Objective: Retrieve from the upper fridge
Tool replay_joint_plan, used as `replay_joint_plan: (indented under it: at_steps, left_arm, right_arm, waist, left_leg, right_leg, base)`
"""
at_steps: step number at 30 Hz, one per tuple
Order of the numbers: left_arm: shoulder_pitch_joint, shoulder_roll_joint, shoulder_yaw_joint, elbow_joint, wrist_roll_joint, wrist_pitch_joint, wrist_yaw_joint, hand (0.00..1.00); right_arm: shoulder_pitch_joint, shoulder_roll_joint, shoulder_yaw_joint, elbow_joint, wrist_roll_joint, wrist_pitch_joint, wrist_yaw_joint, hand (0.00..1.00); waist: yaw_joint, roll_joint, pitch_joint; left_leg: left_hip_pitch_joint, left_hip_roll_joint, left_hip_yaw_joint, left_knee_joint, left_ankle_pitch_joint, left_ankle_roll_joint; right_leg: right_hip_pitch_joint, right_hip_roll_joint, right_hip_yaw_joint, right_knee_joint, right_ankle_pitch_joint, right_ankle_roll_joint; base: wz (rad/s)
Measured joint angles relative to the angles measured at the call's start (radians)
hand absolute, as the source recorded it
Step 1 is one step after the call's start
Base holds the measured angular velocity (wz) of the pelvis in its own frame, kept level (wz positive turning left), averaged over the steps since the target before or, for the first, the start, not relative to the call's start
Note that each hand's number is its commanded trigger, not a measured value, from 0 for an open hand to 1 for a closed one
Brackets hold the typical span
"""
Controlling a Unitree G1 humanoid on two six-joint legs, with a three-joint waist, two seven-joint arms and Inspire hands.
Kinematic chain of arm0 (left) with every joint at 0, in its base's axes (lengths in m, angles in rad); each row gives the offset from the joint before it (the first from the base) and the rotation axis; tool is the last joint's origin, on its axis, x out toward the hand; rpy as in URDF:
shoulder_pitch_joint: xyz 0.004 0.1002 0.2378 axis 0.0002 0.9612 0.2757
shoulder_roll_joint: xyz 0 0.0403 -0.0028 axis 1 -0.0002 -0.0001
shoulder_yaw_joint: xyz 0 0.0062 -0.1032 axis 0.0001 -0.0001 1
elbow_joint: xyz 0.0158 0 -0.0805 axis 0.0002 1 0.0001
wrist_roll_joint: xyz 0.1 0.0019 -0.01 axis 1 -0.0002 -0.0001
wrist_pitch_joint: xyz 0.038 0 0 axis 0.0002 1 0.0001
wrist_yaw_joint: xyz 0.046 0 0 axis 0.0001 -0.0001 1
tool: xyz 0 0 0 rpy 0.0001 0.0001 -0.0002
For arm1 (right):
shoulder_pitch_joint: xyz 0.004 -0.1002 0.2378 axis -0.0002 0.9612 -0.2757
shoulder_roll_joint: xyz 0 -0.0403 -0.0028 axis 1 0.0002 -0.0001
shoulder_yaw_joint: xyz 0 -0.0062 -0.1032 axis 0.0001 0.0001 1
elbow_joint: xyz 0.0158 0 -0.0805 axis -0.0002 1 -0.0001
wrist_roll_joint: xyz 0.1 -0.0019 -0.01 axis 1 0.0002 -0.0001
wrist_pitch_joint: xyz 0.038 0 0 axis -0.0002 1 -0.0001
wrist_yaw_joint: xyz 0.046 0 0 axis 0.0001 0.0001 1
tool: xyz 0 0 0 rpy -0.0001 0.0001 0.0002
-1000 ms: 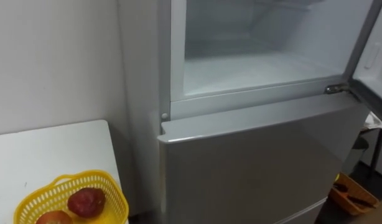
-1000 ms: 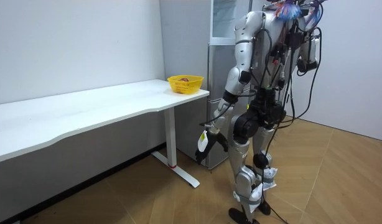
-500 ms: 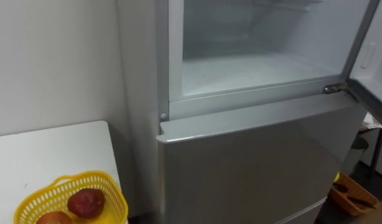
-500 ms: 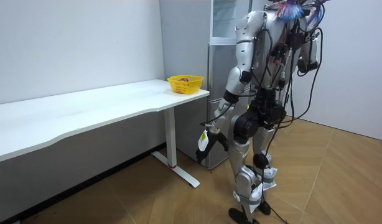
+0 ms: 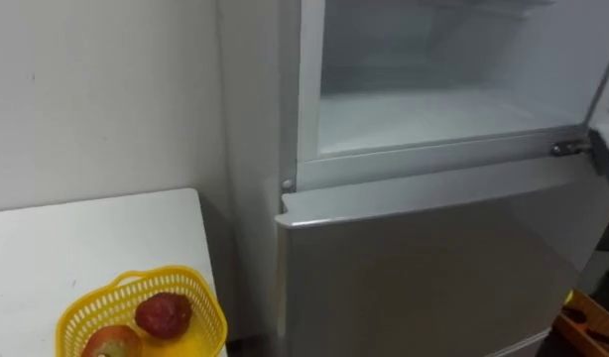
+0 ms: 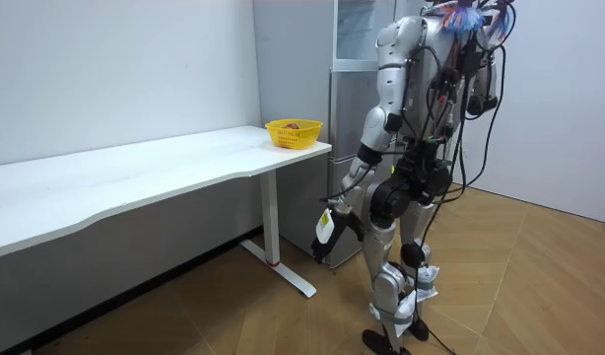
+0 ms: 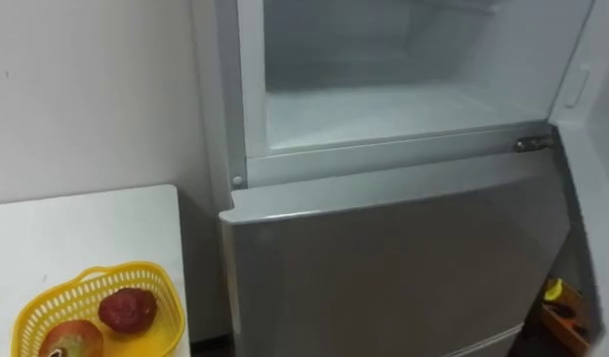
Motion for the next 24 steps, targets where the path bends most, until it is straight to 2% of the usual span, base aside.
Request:
replay_joint_plan:
  at_steps: [4,8,11,14,16,22,24]
  left_arm:
    - [0.002,0.000,-0.019,0.011,0.000,-0.001,0.001,0.00]
    - [0.019,0.000,-0.018,0.019,0.000,-0.001,0.005,0.00]
    - [0.038,0.000,-0.018,0.021,-0.001,0.001,0.008,0.00]
    - [0.042,0.000,-0.018,0.026,-0.002,0.001,0.012,0.00]
    - [0.053,-0.001,-0.018,0.027,-0.004,0.002,0.012,0.00]
    - [0.063,-0.002,-0.015,0.027,-0.004,0.009,0.010,0.00]
    - [0.063,-0.002,-0.010,0.027,-0.004,0.013,0.010,0.00]
  right_arm:
    - [-0.001,0.000,0.053,-0.011,-0.039,-0.001,0.022,0.00]
    - [-0.022,0.000,0.076,-0.012,-0.041,-0.001,0.065,0.00]
    - [-0.057,0.000,0.102,-0.012,-0.042,-0.001,0.070,0.00]
    - [-0.065,0.000,0.118,-0.012,-0.042,-0.001,0.080,0.00]
    - [-0.066,0.000,0.136,-0.012,-0.043,-0.001,0.092,0.00]
    - [-0.068,0.000,0.142,-0.012,-0.074,0.002,0.145,0.00]
    - [-0.068,0.000,0.142,-0.012,-0.074,0.002,0.158,0.00]
  waist:
    - [0.038,0.001,-0.0006]
    - [0.049,0.005,-0.0021]
    - [0.072,0.005,-0.0022]
    - [0.079,0.002,-0.0025]
    - [0.099,-0.002,-0.0027]
    - [0.100,-0.002,-0.0002]
    - [0.108,-0.001,0.0001]
  left_leg:
    - [0.007,0.001,-0.010,-0.002,0.000,0.000]
    - [0.007,-0.001,-0.031,0.000,0.000,0.000]
    - [0.007,-0.001,-0.039,0.000,0.001,-0.002]
    - [0.010,-0.003,-0.067,0.002,0.002,-0.003]
    - [0.013,-0.003,-0.075,0.002,0.002,-0.003]
    - [0.015,-0.013,-0.119,0.007,0.001,-0.002]
    - [0.019,-0.013,-0.120,0.007,0.001,-0.002]
  right_leg:
    - [0.016,0.000,-0.012,-0.009,0.000,0.000]
    - [0.028,0.000,-0.029,-0.013,0.000,0.000]
    - [0.034,0.000,-0.034,-0.015,0.000,-0.001]
    - [0.057,-0.001,-0.053,-0.032,0.000,-0.001]
    - [0.066,-0.002,-0.058,-0.042,-0.001,-0.001]
    - [0.090,-0.019,-0.107,-0.049,-0.007,0.005]
    - [0.094,-0.020,-0.108,-0.049,-0.008,0.005]
  base:
    - [0.07]
    - [0.17]
    - [0.09]
    - [0.28]
    - [0.11]
    - [0.22]
    - [0.04]
